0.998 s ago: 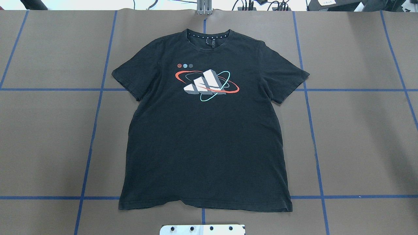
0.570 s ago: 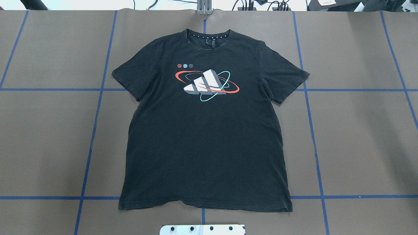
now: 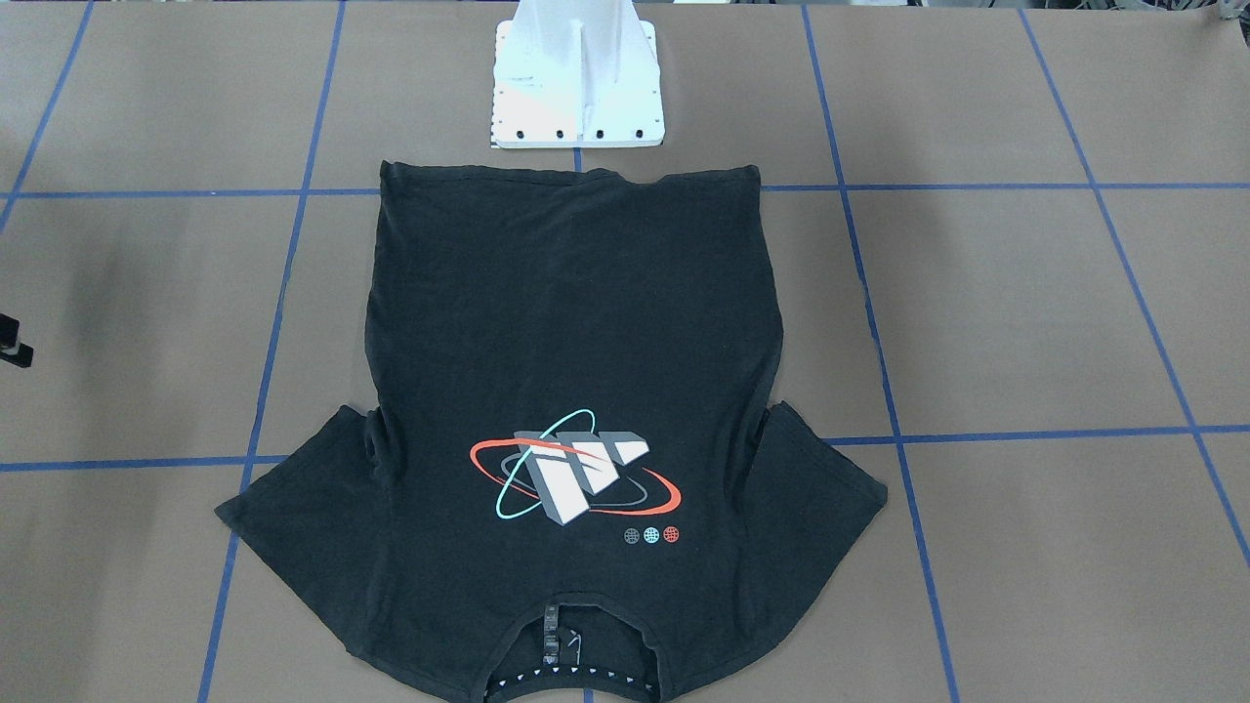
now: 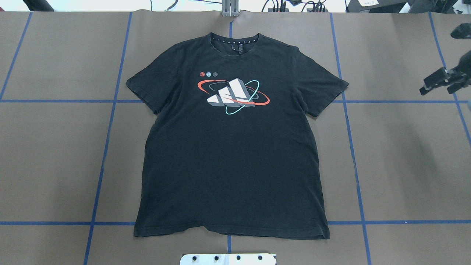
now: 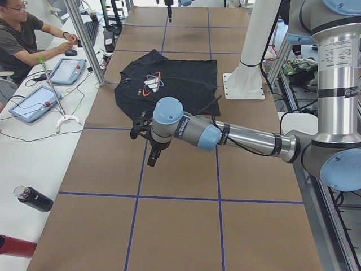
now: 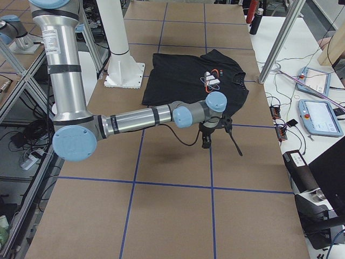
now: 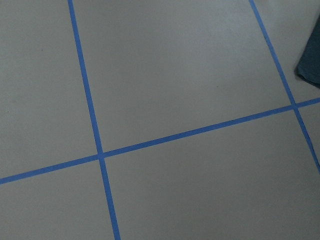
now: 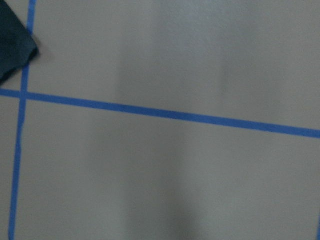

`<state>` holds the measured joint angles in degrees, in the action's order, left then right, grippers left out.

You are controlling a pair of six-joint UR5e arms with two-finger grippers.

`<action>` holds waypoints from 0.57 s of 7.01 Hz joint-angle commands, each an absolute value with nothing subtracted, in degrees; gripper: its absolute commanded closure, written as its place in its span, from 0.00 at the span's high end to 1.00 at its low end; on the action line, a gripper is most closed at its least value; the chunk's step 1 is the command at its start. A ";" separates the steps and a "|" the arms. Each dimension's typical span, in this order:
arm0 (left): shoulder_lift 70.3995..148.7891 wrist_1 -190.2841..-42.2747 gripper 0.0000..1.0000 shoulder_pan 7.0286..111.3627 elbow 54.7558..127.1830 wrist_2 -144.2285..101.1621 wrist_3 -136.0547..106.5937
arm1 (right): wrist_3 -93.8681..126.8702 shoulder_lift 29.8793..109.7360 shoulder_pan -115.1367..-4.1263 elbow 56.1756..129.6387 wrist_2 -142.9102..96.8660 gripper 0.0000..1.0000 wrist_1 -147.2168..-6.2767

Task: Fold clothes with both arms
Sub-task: 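Move the right gripper toward the shirt's sleeve nearest it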

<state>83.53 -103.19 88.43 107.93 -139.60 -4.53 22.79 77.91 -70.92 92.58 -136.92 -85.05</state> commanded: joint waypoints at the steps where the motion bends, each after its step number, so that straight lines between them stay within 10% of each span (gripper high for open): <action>1: 83.58 -103.27 1.00 88.42 108.11 -139.66 -4.57 | 35.28 67.79 -66.73 85.46 -135.80 0.99 -76.98; 4: 83.58 -103.36 1.00 88.42 108.19 -139.66 -4.57 | 45.52 62.51 -63.11 69.82 -130.63 0.96 -52.84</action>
